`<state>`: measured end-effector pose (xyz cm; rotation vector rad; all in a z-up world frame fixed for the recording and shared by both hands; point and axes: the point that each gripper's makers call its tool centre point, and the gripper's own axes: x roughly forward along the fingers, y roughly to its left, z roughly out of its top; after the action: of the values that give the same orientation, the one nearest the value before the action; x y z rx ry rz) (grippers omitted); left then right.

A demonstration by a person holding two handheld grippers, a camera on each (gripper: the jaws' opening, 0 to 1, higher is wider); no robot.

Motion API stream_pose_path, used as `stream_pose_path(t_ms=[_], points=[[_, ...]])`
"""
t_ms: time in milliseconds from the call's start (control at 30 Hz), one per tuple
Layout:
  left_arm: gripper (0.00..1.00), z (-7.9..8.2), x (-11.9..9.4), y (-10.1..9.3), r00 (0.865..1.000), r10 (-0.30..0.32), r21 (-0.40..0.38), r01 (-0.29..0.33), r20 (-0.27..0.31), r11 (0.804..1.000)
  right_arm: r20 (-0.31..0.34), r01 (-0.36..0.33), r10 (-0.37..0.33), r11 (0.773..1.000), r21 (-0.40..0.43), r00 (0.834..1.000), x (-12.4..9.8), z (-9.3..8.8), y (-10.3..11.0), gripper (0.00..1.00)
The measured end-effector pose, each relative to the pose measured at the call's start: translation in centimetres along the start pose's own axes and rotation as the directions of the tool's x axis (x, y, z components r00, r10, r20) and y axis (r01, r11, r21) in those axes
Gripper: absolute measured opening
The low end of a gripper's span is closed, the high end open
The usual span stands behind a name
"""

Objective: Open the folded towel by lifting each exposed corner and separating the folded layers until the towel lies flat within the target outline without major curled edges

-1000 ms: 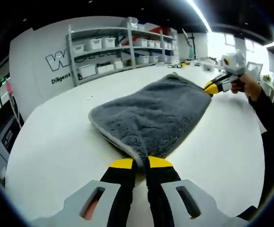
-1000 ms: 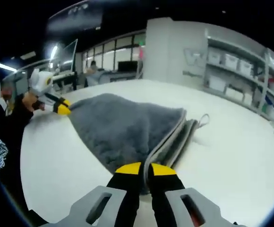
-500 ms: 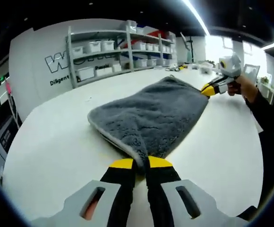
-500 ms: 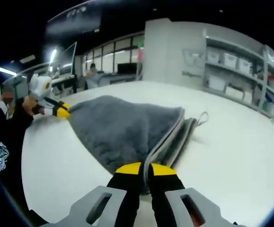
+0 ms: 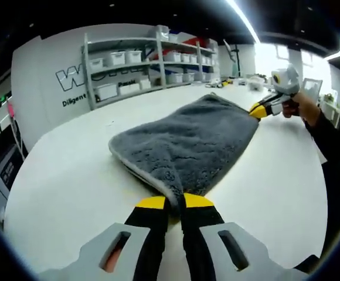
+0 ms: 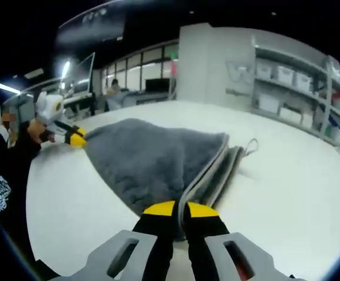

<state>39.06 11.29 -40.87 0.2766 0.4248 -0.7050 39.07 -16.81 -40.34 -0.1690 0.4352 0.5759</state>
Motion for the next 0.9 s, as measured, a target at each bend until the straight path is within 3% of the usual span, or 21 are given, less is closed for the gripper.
stream_pose_path(t_ms=[533,733,900], points=[[0.07,0.2,0.1,0.0,1.0,0.009,0.003,-0.009,-0.008,1.0,0.004,0.002,-0.002,1.0,-0.016,1.0,0.1,0.4,-0.2,0.01],[0.07,0.3,0.1,-0.4,0.997,0.029,0.108,-0.022,-0.065,0.994,-0.031,0.008,-0.009,1.0,-0.02,0.999,0.4,0.6,-0.7,0.0],[0.07,0.3,-0.2,-2.0,0.993,0.03,0.212,-0.005,-0.115,0.977,-0.103,0.03,-0.036,0.998,-0.062,0.994,1.2,0.6,-1.7,0.0]])
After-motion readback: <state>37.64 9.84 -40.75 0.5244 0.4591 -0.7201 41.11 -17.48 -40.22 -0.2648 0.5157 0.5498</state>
